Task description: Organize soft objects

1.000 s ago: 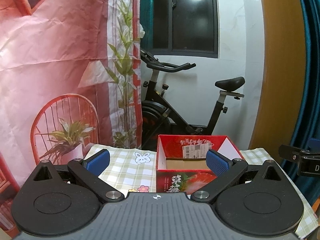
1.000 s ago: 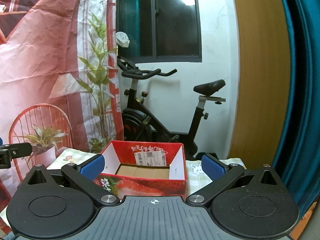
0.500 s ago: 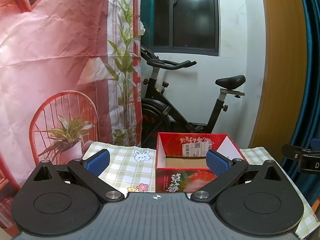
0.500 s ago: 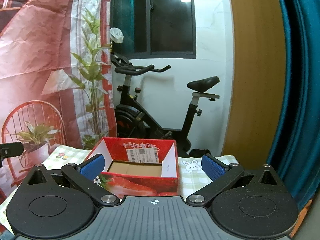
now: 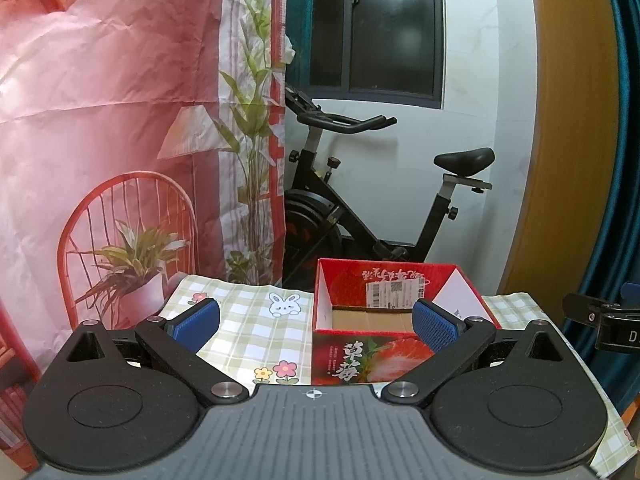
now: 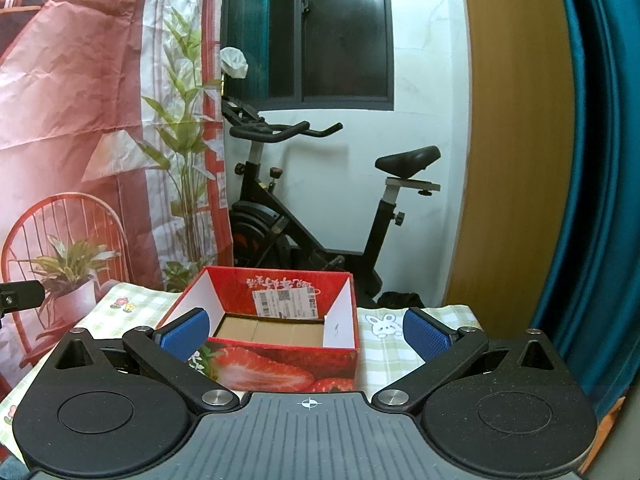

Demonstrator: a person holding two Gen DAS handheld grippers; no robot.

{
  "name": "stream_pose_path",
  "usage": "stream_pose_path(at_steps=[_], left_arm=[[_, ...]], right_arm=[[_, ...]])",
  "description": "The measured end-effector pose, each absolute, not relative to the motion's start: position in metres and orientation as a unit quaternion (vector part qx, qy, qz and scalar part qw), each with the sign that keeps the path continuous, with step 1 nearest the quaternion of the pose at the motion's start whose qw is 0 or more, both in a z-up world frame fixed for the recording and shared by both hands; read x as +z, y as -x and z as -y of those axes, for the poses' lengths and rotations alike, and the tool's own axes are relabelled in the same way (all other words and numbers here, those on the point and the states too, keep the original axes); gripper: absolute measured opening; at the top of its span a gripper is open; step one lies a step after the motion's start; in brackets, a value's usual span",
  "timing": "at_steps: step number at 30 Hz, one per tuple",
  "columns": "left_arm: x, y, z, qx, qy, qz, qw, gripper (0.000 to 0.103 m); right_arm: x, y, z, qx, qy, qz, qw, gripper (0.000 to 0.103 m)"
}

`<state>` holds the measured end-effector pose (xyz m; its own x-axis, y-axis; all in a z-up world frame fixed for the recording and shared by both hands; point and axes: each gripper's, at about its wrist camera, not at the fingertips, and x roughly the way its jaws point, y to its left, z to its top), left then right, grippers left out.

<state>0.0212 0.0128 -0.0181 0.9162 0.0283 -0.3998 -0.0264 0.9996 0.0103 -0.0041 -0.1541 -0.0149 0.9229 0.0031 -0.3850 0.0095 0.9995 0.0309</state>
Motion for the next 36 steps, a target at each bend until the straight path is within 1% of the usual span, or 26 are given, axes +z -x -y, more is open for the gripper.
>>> stream_pose_path(at_steps=[6,9,14,18,24,27,31,32,33,34,36], left_arm=[[-0.021,-0.025,-0.013,0.01,-0.002,-0.208,0.978,0.103],[-0.031,-0.035,-0.014,0.012,-0.008,-0.21,0.978,0.103],[-0.06,-0.062,-0.026,0.036,-0.002,-0.206,0.978,0.103],[-0.089,-0.087,-0.042,0.047,0.018,-0.227,0.973,0.103],[-0.131,-0.114,-0.055,0.046,0.039,-0.265,0.962,0.102],[-0.15,-0.125,-0.057,0.036,0.043,-0.288,0.956,0.1],[-0.17,-0.134,-0.056,0.008,0.055,-0.324,0.944,0.089],[-0.174,-0.134,-0.054,0.0,0.057,-0.332,0.941,0.087],[-0.178,-0.135,-0.052,-0.01,0.059,-0.34,0.939,0.084],[-0.182,-0.136,-0.05,-0.018,0.059,-0.345,0.937,0.08],[-0.192,-0.136,-0.046,-0.039,0.062,-0.358,0.931,0.072]], right_arm=[[-0.017,0.003,0.154,0.0,-0.017,-0.197,0.98,0.103],[-0.025,-0.003,0.152,0.009,-0.022,-0.191,0.981,0.103],[-0.056,-0.026,0.152,0.022,-0.026,-0.182,0.983,0.103],[-0.088,-0.049,0.155,0.031,-0.038,-0.179,0.983,0.103],[-0.133,-0.08,0.154,0.04,-0.034,-0.2,0.978,0.103],[-0.153,-0.095,0.15,0.051,-0.039,-0.225,0.972,0.103],[-0.178,-0.109,0.144,0.066,-0.062,-0.271,0.958,0.102],[-0.183,-0.111,0.143,0.077,-0.068,-0.281,0.954,0.099],[-0.188,-0.113,0.141,0.086,-0.072,-0.29,0.95,0.093],[-0.193,-0.113,0.138,0.091,-0.071,-0.298,0.948,0.091],[-0.201,-0.115,0.133,0.102,-0.064,-0.312,0.942,0.08]])
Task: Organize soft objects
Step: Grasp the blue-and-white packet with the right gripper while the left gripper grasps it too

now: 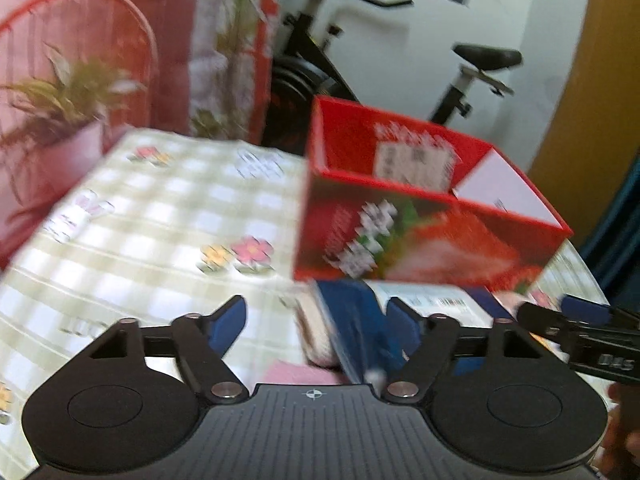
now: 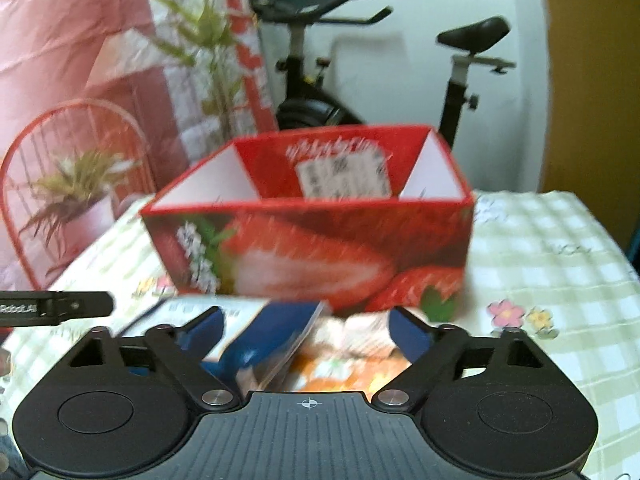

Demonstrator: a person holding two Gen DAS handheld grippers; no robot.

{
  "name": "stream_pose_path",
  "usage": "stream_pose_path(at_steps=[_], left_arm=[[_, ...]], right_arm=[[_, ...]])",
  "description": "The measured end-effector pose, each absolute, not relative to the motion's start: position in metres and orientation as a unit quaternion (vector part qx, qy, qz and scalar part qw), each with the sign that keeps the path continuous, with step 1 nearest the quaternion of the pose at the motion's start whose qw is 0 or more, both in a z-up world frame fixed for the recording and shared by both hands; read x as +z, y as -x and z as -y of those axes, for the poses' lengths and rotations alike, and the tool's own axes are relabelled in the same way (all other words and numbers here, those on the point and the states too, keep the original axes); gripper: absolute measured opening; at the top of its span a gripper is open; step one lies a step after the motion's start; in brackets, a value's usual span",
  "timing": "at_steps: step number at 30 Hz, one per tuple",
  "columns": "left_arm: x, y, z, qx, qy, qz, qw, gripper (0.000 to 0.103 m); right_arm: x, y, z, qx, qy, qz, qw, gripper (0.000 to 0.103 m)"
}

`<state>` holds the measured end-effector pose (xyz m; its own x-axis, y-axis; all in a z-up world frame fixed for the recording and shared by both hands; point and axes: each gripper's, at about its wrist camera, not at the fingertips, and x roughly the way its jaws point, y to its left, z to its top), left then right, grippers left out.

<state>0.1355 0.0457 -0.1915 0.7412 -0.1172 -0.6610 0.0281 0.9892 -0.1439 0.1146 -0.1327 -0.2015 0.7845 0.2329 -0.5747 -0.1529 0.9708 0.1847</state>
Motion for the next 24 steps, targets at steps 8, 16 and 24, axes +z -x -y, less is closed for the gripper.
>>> stream_pose_path(at_steps=[8,16,24], left_arm=[[-0.223,-0.144,-0.034,-0.115,0.1,-0.389,0.909,0.052],[-0.238,-0.144,-0.034,-0.126,0.136,-0.391,0.902,0.056],[-0.24,-0.143,-0.032,-0.139,0.151,-0.398,0.894,0.059]], right_arm=[[-0.215,-0.11,0.122,0.157,-0.081,-0.34,0.924,0.055],[-0.221,-0.111,0.119,0.19,-0.097,-0.352,0.911,0.044],[-0.227,-0.114,0.127,0.189,-0.132,-0.361,0.904,0.045]])
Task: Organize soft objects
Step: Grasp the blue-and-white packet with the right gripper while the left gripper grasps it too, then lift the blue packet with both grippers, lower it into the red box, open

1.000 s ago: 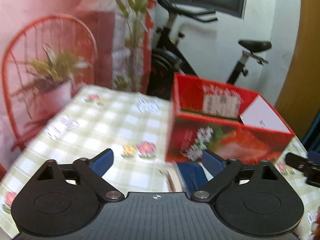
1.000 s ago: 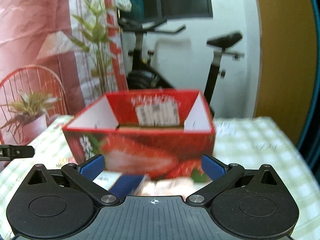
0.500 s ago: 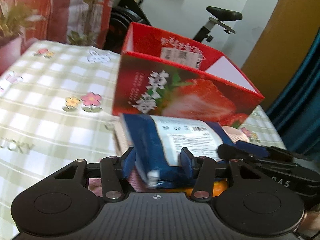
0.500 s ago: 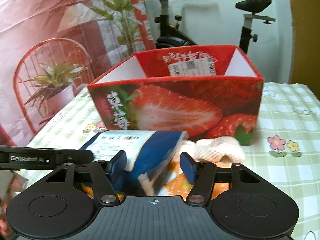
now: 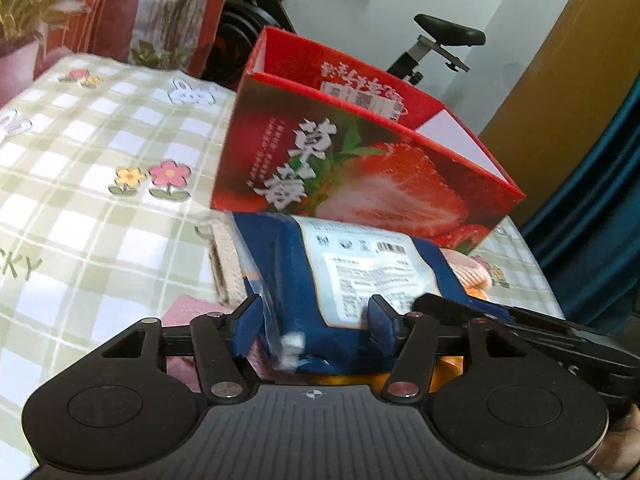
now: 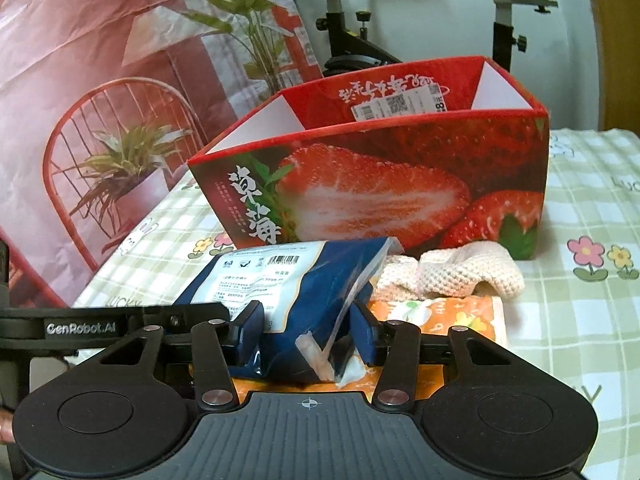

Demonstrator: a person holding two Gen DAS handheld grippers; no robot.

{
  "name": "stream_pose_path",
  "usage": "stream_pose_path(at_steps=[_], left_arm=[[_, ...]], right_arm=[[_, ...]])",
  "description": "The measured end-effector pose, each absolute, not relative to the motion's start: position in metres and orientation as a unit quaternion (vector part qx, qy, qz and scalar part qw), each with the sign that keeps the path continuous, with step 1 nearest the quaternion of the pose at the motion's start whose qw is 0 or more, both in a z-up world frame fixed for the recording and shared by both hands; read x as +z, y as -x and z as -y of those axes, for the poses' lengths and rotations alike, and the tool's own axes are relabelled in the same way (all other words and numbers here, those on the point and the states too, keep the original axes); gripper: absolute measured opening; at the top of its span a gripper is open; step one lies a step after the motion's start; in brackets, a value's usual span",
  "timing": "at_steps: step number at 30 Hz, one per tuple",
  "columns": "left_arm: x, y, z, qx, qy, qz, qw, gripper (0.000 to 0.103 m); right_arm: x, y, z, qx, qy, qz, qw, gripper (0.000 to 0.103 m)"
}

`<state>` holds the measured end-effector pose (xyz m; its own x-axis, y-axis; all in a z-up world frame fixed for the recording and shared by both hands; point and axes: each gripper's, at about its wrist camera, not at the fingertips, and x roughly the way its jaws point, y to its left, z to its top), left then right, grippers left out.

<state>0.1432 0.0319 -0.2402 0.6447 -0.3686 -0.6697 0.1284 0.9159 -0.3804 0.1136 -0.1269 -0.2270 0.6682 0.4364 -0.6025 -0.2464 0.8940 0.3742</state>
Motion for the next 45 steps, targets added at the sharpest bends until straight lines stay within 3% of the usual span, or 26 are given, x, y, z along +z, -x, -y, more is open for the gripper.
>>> stream_pose_path(at_steps=[31,45], left_arm=[[-0.176,-0.094,-0.03,-0.19,0.139,-0.297,0.925,0.058],[-0.13,-0.133,-0.031,-0.222,0.148,-0.24,0.933,0.058]], right_arm=[[-0.165,-0.066,0.127,0.21,-0.113,-0.266,0.934,0.043],[-0.109,-0.1,0.139,0.225,-0.096,-0.206,0.947,0.043]])
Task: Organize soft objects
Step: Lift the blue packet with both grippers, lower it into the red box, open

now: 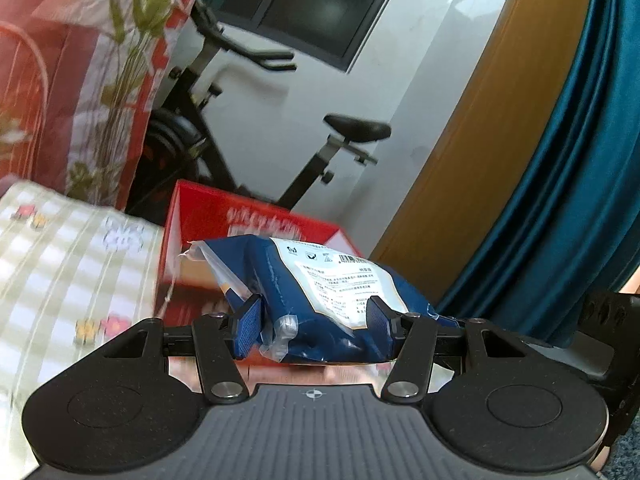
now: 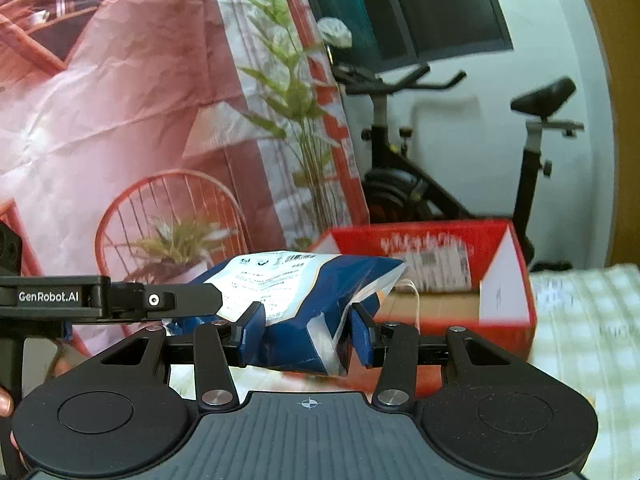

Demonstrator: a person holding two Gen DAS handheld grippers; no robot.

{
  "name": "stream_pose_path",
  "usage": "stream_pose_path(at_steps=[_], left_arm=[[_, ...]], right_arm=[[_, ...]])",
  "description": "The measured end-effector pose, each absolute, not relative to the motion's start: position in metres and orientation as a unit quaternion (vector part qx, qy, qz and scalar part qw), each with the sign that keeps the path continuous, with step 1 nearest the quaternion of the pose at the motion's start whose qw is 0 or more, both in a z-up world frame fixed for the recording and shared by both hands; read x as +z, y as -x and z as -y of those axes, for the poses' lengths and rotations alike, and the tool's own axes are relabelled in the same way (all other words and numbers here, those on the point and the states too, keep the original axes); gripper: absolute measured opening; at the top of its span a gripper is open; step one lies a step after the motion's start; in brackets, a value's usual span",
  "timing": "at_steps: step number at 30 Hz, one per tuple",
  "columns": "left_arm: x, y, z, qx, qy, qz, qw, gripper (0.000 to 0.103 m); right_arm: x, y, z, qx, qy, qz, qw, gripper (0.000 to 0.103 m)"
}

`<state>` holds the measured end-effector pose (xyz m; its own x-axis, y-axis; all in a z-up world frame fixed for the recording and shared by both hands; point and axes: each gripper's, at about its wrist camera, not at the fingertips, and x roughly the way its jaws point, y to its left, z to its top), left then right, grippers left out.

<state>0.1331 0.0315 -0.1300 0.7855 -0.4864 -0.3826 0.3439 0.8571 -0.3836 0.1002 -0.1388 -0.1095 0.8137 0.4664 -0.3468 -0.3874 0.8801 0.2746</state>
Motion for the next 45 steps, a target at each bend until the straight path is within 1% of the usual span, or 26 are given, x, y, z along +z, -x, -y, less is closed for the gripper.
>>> stream_pose_path(at_steps=[5,9,15,18,26,30,36,39,45], left_arm=[[-0.115,-0.171,-0.029,-0.222,0.142,-0.23,0.937,0.058],[-0.116,-0.209,-0.029,-0.222,0.145,-0.239,0.934,0.058],[-0.13,-0.262,-0.022,-0.204,0.128,-0.284,0.928,0.058],[-0.138,-0.286,-0.021,-0.187,0.144,-0.31,0.921,0.058],[-0.164,-0.326,-0.011,-0.166,0.117,-0.36,0.911,0.058],[-0.177,-0.333,-0.005,-0.161,0.097,-0.388,0.902,0.058],[-0.175,-0.326,0.001,-0.162,0.053,-0.386,0.907,0.059],[-0.169,-0.32,0.0,-0.161,0.038,-0.376,0.912,0.059],[-0.151,-0.296,0.003,-0.153,0.009,-0.346,0.925,0.059]], right_arm=[[-0.088,-0.134,0.141,0.228,-0.078,-0.182,0.953,0.044],[-0.089,-0.175,0.146,0.227,-0.079,-0.199,0.95,0.044],[-0.112,-0.233,0.145,0.222,-0.065,-0.231,0.945,0.044],[-0.125,-0.256,0.14,0.216,-0.052,-0.249,0.943,0.045],[-0.16,-0.302,0.138,0.203,-0.047,-0.296,0.932,0.045],[-0.179,-0.314,0.138,0.196,-0.05,-0.338,0.919,0.046],[-0.194,-0.317,0.137,0.17,-0.046,-0.378,0.909,0.051],[-0.193,-0.311,0.136,0.161,-0.038,-0.378,0.911,0.055],[-0.18,-0.286,0.143,0.149,-0.031,-0.358,0.921,0.055]])
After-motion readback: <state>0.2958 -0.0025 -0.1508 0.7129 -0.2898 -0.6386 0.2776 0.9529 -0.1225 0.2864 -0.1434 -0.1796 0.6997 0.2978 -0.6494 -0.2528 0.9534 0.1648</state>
